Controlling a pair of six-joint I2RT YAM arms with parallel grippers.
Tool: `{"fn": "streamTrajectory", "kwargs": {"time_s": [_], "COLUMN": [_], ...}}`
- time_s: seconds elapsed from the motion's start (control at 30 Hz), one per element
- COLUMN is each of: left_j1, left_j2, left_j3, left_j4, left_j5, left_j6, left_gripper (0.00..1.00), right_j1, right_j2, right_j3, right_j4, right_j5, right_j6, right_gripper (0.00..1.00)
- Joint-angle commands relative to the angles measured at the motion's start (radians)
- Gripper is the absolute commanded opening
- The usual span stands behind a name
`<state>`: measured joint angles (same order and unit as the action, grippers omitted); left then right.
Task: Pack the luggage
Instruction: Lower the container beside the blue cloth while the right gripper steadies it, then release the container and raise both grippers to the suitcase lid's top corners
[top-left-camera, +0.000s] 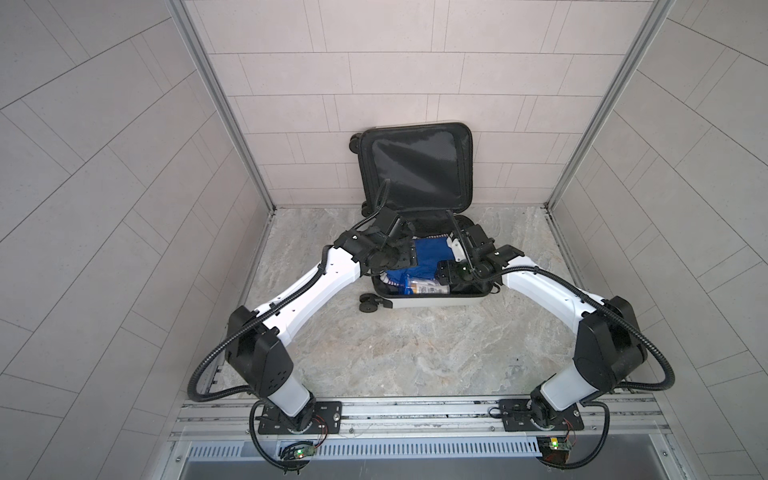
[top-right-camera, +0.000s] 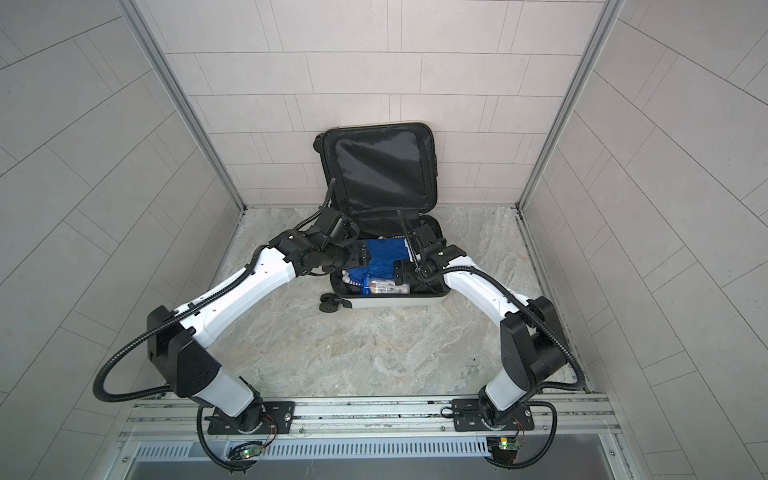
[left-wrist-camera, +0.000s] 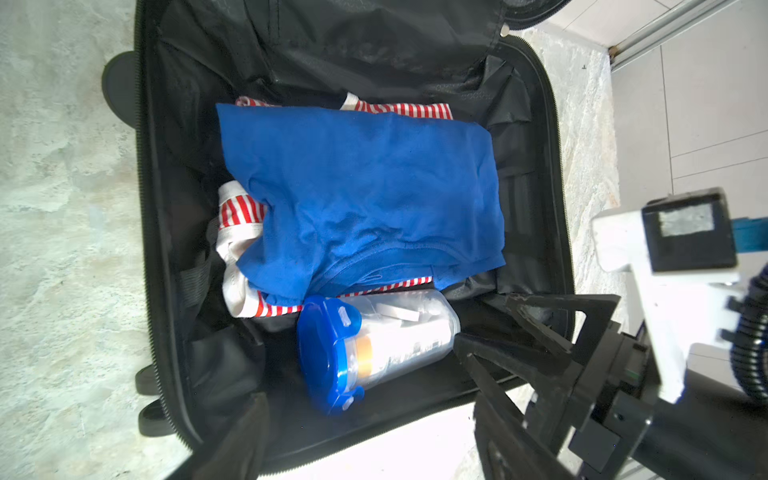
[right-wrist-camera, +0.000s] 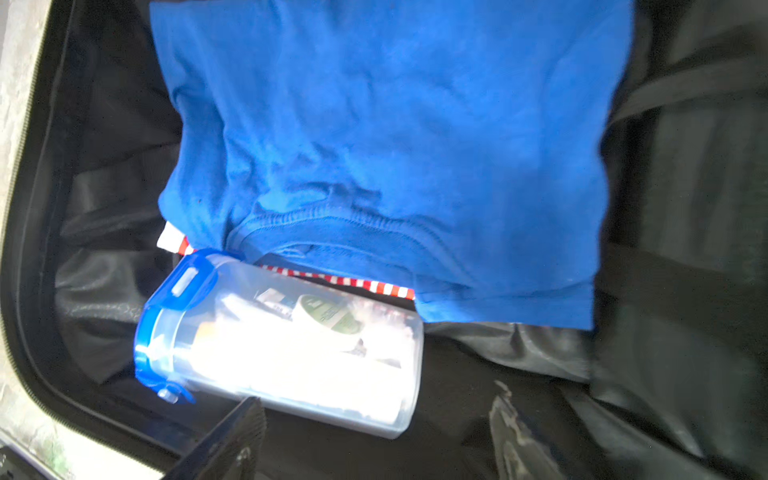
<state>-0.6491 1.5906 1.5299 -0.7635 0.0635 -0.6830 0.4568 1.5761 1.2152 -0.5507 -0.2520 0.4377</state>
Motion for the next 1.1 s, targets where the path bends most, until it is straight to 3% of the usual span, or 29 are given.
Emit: {"fn": "streamTrajectory", "kwargs": {"time_s": [0.0, 0.23, 0.4, 0.57, 0.77, 0.87, 1.07], "left_j1": [0.0, 0.036, 0.173, 0.271, 0.276, 0.276, 0.278], "left_j2": [-0.043, -0.176, -0.288, -0.306, -0.28, -0.287, -0.318], "left_j3": [-0.039, -0.175, -0.228, -0.186, -0.1, -0.079, -0.102], "left_j4": [-0.036, 0.034, 0.12, 0.226, 0.355, 0.421, 0.521], "left_j5": [-0.003, -0.067, -0.006, 0.014, -0.042, -0.035, -0.111], "left_j6": [0.043, 0.058, 0.1, 0.171, 0.316, 0.401, 0.458], "left_gripper": [0.77, 0.83, 0.85, 0.88, 1.0, 1.0, 1.0], "right_j1": [0.015, 0.011, -0.058, -0.163, -0.232, -0.238, -0.241], "right_j2": [-0.038, -0.073, -0.128, -0.133, -0.119, -0.122, -0.122], "right_j3": [0.029, 0.055, 0.103, 0.207, 0.336, 0.378, 0.439], "right_j4": [-0.028, -0.086, -0.135, -0.145, -0.081, -0.02, 0.099], "right_j5": [-0.007, 0.047, 0.114, 0.137, 0.185, 0.24, 0.312], "right_j6": [-0.011, -0.029, -0.04, -0.026, -0.005, 0.003, -0.044], "right_gripper": [0.85, 0.89, 0.96, 0.96, 0.96, 0.96, 0.98]}}
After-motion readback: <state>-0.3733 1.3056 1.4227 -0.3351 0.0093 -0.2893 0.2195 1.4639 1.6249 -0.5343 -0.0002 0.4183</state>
